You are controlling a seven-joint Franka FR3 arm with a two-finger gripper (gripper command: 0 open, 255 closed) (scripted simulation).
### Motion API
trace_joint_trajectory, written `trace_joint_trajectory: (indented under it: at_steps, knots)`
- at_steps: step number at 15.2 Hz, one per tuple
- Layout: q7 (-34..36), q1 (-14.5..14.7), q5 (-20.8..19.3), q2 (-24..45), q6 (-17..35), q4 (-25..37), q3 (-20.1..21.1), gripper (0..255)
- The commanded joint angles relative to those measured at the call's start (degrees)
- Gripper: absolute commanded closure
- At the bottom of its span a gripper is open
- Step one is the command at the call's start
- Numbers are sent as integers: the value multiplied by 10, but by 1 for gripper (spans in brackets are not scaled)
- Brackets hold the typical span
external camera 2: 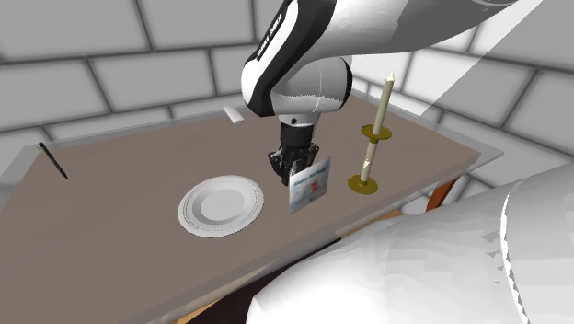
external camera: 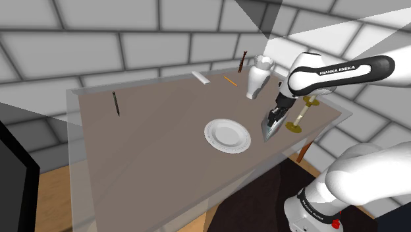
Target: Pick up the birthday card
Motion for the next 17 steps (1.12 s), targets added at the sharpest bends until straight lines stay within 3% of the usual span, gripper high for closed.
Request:
trace_joint_trajectory:
  at_steps: [1, 17]
  knots:
    - [1, 1, 1, -5, -9, 4, 2, 255]
    - [12, -1, 6, -60, -138, 78, 24, 255]
